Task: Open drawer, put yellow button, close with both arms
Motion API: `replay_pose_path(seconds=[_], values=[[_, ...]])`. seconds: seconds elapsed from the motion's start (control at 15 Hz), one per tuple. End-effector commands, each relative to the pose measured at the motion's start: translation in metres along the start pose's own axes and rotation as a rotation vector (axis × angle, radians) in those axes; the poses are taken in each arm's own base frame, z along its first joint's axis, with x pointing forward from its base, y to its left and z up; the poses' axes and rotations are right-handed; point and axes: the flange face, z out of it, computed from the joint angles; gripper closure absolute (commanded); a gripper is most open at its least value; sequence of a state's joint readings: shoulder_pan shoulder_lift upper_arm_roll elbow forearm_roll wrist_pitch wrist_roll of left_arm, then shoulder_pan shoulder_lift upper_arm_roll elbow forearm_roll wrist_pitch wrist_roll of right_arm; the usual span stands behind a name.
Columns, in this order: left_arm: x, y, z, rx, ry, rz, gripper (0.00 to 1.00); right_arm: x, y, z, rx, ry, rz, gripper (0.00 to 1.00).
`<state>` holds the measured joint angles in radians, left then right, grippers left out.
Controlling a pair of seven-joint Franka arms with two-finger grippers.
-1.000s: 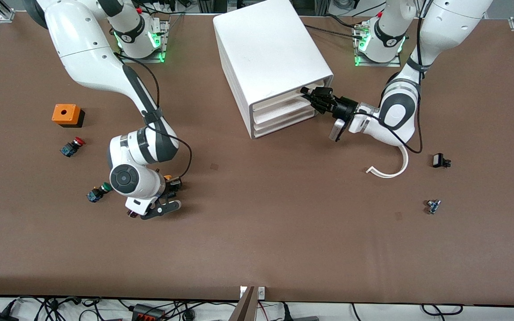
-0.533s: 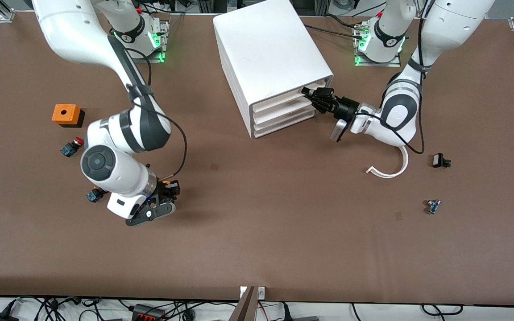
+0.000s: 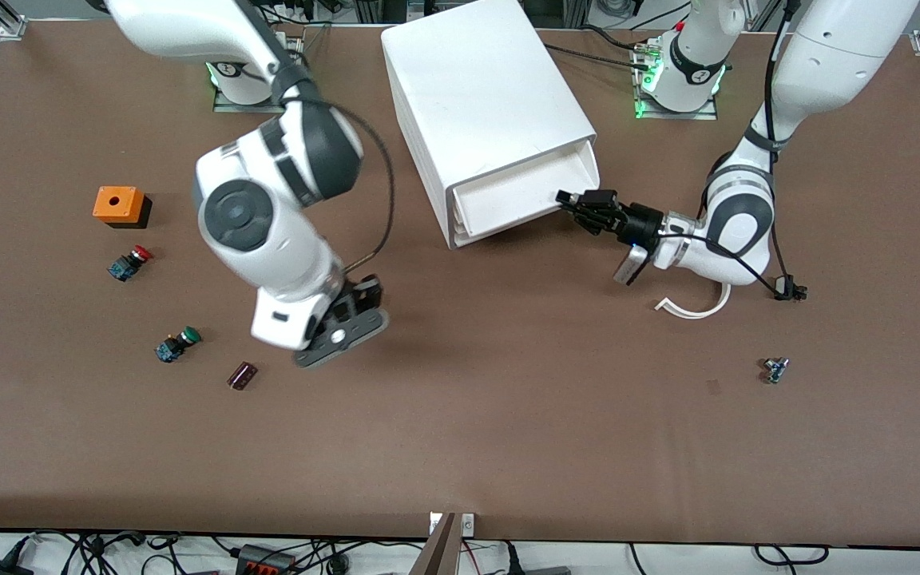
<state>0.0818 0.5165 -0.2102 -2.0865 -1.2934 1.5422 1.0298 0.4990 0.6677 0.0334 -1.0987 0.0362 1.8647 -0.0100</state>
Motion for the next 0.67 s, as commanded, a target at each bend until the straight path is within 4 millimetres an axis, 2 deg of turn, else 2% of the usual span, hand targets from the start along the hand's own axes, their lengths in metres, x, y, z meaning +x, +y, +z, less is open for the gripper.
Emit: replay_pose_path(seconds=[0.0, 0.07, 0.13, 0.2, 0.27, 0.4, 0.53, 0.6], values=[[0.023, -0.007, -0.025, 0.015, -0.001, 0.020, 0.93, -0.002, -0.049, -0.012, -0.010, 0.009, -0.003, 1.00], [0.026, -0.009, -0.031, 0.022, -0.003, 0.026, 0.93, -0.001, -0.063, -0.021, -0.022, 0.023, -0.008, 1.00], [0.026, -0.011, -0.036, 0.023, 0.002, 0.024, 0.91, -0.002, -0.088, -0.027, -0.039, 0.038, -0.030, 1.00], [0.026, -0.011, -0.036, 0.024, 0.002, 0.022, 0.68, -0.004, -0.109, -0.028, -0.060, 0.045, -0.040, 1.00], [0.026, -0.012, -0.037, 0.026, 0.001, 0.016, 0.01, -0.008, -0.135, -0.028, -0.079, 0.052, -0.036, 1.00], [0.030, -0.001, -0.054, 0.032, 0.023, -0.016, 0.00, -0.016, -0.178, -0.027, -0.102, 0.073, -0.001, 1.00], [0.048, 0.033, -0.077, 0.046, -0.041, -0.109, 0.00, -0.021, -0.205, -0.023, -0.099, 0.084, 0.025, 1.00], [0.059, 0.057, -0.099, 0.098, -0.076, -0.177, 0.00, -0.022, -0.215, -0.028, -0.091, 0.100, 0.028, 1.00]])
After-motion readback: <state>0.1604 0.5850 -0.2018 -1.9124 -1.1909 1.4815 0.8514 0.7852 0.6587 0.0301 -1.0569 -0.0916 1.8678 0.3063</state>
